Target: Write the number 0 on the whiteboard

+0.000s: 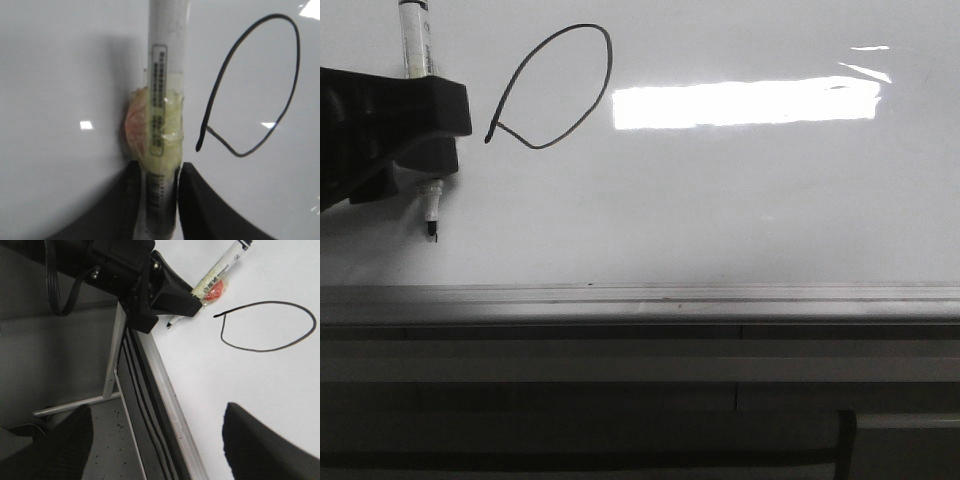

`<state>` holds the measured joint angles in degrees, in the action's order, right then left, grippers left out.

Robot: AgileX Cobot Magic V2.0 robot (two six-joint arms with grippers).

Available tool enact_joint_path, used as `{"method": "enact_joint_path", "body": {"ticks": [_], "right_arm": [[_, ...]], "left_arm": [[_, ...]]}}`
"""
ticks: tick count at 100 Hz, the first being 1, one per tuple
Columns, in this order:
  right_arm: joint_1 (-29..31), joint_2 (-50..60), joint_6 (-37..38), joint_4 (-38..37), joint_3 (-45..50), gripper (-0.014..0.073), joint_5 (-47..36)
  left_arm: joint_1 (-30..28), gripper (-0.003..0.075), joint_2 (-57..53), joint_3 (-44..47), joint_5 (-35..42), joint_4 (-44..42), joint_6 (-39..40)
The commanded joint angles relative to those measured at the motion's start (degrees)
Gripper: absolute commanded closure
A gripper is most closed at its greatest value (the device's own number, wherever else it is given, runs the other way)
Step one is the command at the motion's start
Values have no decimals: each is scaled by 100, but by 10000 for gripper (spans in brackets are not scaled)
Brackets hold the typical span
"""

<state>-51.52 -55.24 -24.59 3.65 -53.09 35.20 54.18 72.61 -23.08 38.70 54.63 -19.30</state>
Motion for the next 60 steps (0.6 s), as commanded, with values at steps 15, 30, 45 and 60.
{"method": "enact_joint_path", "body": {"ticks": [15,30,45,60], "right_arm": [[21,89,-1,-20,-144,130,-350],[21,89,-1,-20,-144,130,-350],[21,89,-1,-20,-144,130,-350],[21,112,-1,-233,-144,130,-350]], "left_arm": [[-20,412,-25,-138,424,52,-152],[-20,412,-25,-138,424,52,-395],[-20,412,-25,-138,424,52,-405],[15,412,-154,-127,348,41,-577]]}}
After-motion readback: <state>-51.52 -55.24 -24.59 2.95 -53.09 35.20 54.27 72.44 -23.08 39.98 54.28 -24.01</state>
